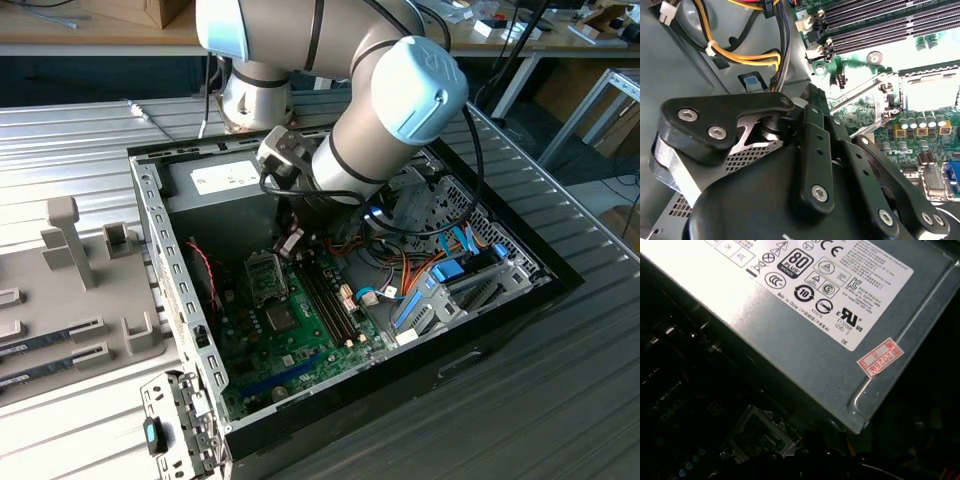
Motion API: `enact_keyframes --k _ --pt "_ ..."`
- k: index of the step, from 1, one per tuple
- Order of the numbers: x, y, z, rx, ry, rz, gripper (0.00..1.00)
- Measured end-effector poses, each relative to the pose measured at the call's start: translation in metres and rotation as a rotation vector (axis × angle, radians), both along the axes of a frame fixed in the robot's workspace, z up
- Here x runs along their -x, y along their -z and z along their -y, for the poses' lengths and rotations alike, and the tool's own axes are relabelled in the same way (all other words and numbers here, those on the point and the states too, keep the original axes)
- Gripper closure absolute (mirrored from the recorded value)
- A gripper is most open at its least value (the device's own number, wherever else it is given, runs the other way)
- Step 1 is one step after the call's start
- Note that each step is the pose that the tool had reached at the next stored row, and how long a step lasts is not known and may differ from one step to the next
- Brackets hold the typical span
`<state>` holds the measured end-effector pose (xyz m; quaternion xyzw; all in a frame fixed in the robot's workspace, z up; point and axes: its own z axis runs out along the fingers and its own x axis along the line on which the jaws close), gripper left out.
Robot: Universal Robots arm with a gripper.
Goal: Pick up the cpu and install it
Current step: 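Close the cpu cover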
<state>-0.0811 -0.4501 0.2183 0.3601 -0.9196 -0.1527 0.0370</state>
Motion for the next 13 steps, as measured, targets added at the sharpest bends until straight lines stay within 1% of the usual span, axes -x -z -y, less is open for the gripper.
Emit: enact_keyframes --k 5,10,13 --pt "0.0004 -0.0020 0.0021 -0.0070 0.000 0.0001 0.89" --pt "0.0006 -0.0075 0.0034 -0.0125 0.000 0.0004 0.89" --pt "0.0006 -0.0089 0.0041 -0.0152 0.000 0.0005 0.89"
